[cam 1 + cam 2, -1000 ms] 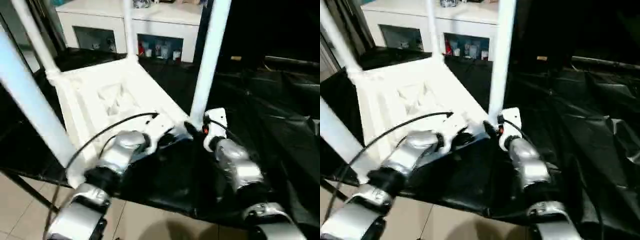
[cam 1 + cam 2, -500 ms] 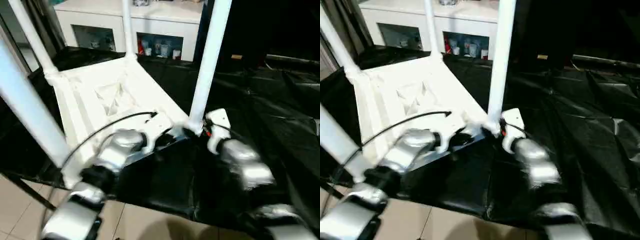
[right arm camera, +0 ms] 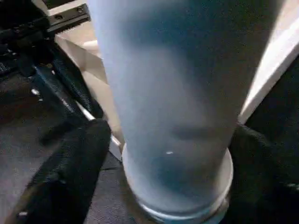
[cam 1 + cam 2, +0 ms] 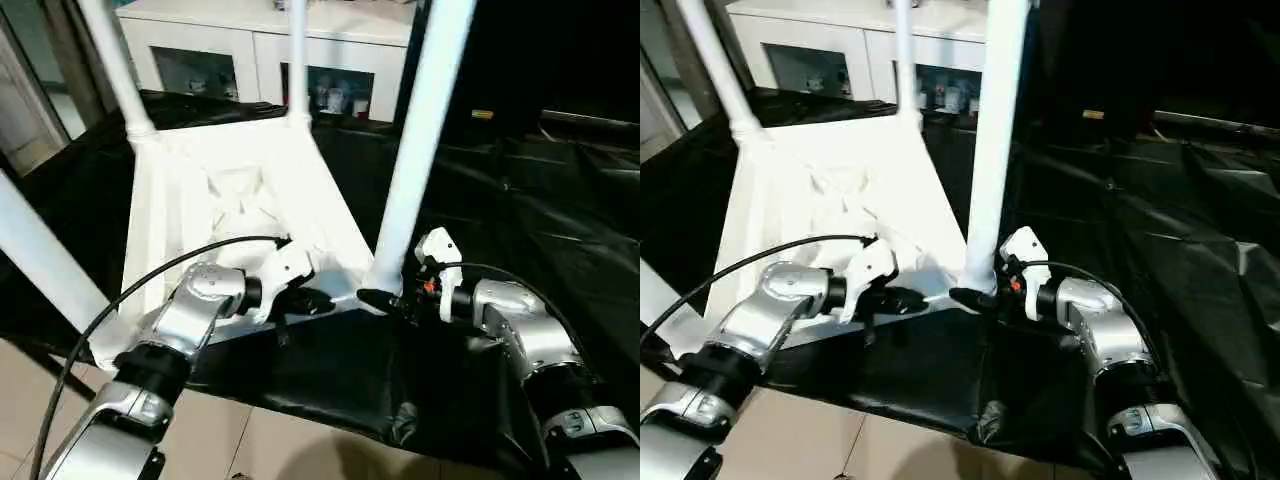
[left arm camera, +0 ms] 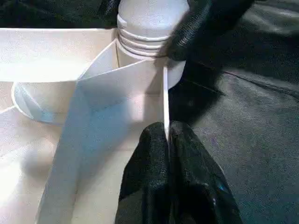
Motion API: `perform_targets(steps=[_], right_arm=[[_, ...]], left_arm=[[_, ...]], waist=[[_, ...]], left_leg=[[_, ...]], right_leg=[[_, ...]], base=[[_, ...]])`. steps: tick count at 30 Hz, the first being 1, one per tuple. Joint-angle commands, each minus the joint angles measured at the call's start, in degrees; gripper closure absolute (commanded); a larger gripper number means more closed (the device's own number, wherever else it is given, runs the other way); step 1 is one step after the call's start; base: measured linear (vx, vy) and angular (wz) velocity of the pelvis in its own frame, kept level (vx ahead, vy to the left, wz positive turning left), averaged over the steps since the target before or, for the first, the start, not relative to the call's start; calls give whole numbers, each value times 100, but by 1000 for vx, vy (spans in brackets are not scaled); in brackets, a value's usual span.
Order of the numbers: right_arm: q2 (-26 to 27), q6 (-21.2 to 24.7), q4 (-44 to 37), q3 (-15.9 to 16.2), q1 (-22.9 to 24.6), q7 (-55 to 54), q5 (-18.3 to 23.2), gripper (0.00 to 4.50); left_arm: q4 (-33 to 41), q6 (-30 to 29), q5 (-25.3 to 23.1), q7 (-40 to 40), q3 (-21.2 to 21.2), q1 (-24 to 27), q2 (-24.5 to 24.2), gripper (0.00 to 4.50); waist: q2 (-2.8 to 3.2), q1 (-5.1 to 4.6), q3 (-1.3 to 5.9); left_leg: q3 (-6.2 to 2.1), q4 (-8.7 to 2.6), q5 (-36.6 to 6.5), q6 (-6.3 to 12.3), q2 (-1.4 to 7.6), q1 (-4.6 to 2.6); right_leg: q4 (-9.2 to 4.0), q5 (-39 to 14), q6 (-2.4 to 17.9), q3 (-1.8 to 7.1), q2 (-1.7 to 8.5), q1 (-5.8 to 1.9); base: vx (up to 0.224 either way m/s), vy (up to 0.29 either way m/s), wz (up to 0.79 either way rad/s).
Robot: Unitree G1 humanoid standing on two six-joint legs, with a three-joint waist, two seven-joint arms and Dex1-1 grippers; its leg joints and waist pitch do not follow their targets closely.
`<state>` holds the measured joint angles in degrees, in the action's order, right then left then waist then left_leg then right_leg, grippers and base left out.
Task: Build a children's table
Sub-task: Rotate leg to tighten
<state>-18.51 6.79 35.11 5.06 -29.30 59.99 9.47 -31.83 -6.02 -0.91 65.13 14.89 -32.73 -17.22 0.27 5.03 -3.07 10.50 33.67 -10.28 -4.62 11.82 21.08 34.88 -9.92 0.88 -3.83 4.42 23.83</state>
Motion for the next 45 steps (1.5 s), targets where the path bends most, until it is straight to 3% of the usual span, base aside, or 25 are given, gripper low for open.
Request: perform_targets(steps=[1,13,17,20,22,23,25,26,28,30,33,37,41,45], right_arm=[[-39,34,-73,50,15,85,59,105],[9,50,-46,99,74,107,-13,178],[184,-17,120,46,100,-506,-176,180],[625,81,363,-119,83,-1625,-315,180],[1024,228,530,-278,17,-2566,-377,181],[1086,242,560,-307,-3,-2717,-385,181],[1329,322,711,-442,-113,-3367,-395,181],[1491,291,816,-491,-213,-3734,-415,181],[1625,205,896,-484,-297,-3946,-444,181],[1675,92,844,-429,-301,-3806,-453,181],[1713,-81,624,-429,-280,-3358,-329,111],[1521,-58,467,-450,-281,-2844,-149,91],[1137,47,300,-287,-217,-2135,-56,38],[572,115,108,-193,-103,-1137,-4,38]], left_arm=[[206,46,362,142,-73,74,86,450],[291,-99,355,72,-118,114,107,450],[61,-95,215,-365,-175,-40,269,450],[-369,-93,-44,-1133,-201,-337,578,450],[-669,-195,-205,-1762,-215,-577,889,450],[-709,-221,-220,-1847,-217,-614,940,450],[-861,-307,-296,-2262,-225,-751,1141,450],[-944,-299,-338,-2421,-188,-830,1284,450],[-1029,-262,-370,-2519,-148,-899,1409,450],[-1059,-220,-361,-2458,-132,-909,1432,450],[-1120,-118,-370,-2313,-129,-897,1386,450],[-1079,-74,-302,-2105,-146,-847,1229,450],[-915,-33,-219,-1693,-120,-731,1020,450],[-547,97,-18,-899,-67,-482,689,450]], waist=[[-83,11,382],[-92,11,386],[-98,-1,369],[-106,-21,348],[-81,-38,326],[-95,-39,332],[-92,-37,334],[-43,-31,338],[-44,-52,348],[-48,-42,364],[-64,-31,375],[-69,-19,373],[-71,-8,377],[-66,-9,373]], left_leg=[[-17,-364,-1002,400,145,-38],[-10,-354,-945,401,129,-33],[-11,-365,-1033,341,119,-45],[-18,-377,-1208,240,102,-62],[-20,-393,-1327,131,92,-98],[-37,-400,-1386,68,85,-99],[-45,-396,-1491,74,77,-109],[-54,-404,-1483,71,83,-103],[-61,-417,-1523,44,84,-100],[-53,-408,-1441,90,84,-73],[-36,-395,-1310,191,86,-53],[-34,-388,-1228,266,90,-47],[-30,-383,-1169,318,97,-41],[-40,-381,-1188,384,118,-25]], right_leg=[[-408,-1287,1233,239,355,-333],[-411,-1300,1185,239,347,-335],[-445,-1542,1115,242,349,-314],[-508,-2063,930,244,357,-297],[-552,-2330,836,242,341,-257],[-569,-2559,755,226,359,-275],[-611,-2791,648,220,363,-256],[-608,-2764,639,222,370,-263],[-605,-2609,636,215,351,-260],[-580,-2271,697,230,351,-279],[-522,-1772,879,239,345,-309],[-505,-1664,968,237,351,-326],[-492,-1559,1002,236,350,-338],[-478,-1550,1048,232,360,-349]], base=[[0,0,0],[0,0,0],[0,0,0],[0,0,0],[0,0,0],[0,0,0],[0,0,0],[0,0,0],[0,0,0],[0,0,0],[0,0,0],[0,0,0],[0,0,0],[0,0,0]])
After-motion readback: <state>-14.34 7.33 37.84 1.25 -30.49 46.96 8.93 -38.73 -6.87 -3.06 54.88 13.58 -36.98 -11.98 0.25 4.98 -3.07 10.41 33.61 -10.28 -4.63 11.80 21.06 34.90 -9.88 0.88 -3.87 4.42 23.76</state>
